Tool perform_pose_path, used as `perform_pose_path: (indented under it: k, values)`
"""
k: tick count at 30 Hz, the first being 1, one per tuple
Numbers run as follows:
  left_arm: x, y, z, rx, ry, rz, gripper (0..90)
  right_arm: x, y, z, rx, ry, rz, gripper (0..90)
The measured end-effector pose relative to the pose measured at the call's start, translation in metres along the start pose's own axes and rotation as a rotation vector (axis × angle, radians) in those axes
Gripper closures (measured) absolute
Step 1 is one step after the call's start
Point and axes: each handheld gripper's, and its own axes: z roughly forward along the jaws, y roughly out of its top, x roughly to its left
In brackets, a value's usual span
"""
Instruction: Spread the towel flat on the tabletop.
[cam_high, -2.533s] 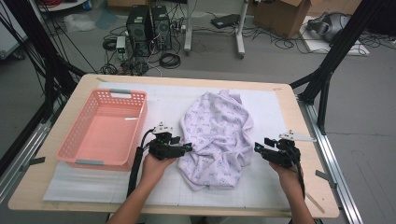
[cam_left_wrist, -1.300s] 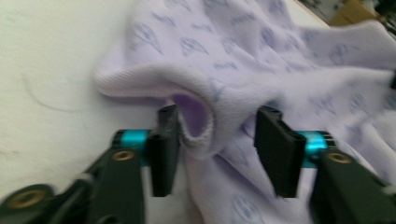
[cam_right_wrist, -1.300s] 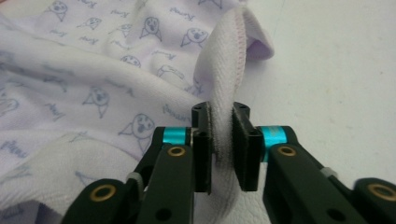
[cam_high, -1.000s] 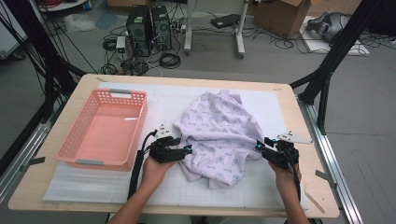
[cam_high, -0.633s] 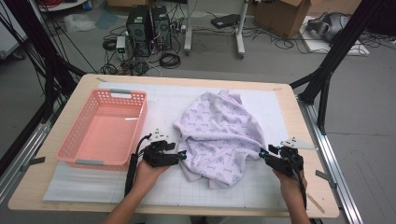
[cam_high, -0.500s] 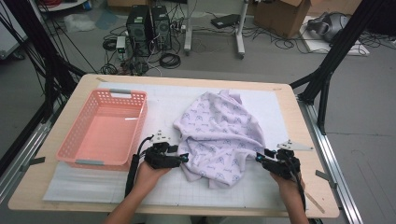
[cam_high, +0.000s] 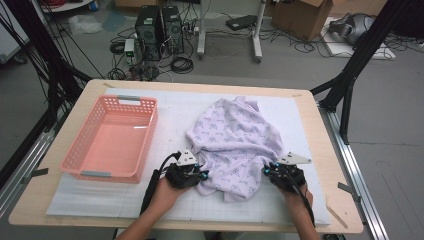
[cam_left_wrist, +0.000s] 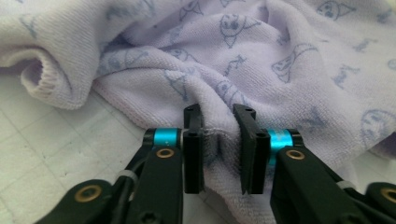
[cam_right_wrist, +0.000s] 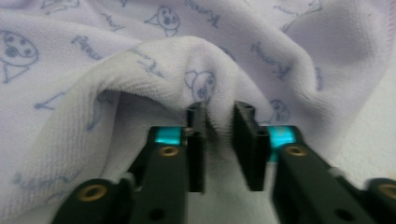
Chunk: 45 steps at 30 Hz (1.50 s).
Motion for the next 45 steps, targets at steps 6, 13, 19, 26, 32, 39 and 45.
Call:
perform_pose_path:
  k: [6,13,19,26,32,39,45]
  values:
    - [0.013,-0.002,-0.015,-0.066,-0.021,-0.082,76.8,-0.016,-0.004,-0.007,-0.022,0.043,0.075,84.4]
    - [0.028,-0.004,-0.031,-0.137,0.004,-0.161,76.1,-0.030,-0.005,-0.021,-0.061,-0.017,0.095,85.1]
    - [0.026,-0.004,-0.031,-0.156,0.061,-0.175,65.3,-0.029,-0.003,-0.024,-0.091,-0.060,0.095,83.0]
    - [0.033,-0.007,-0.036,-0.131,0.079,-0.211,45.6,-0.032,-0.004,-0.036,-0.128,-0.051,0.120,61.7]
    - [0.031,-0.015,-0.039,-0.073,0.052,-0.203,43.6,-0.038,-0.018,-0.046,-0.096,-0.016,0.122,61.3]
    - [0.024,-0.017,-0.028,-0.028,0.019,-0.173,43.3,-0.022,-0.018,-0.027,-0.047,0.121,0.127,64.6]
    - [0.015,-0.016,-0.023,-0.019,0.007,-0.121,64.6,0.006,-0.004,-0.001,-0.023,0.154,0.073,52.4]
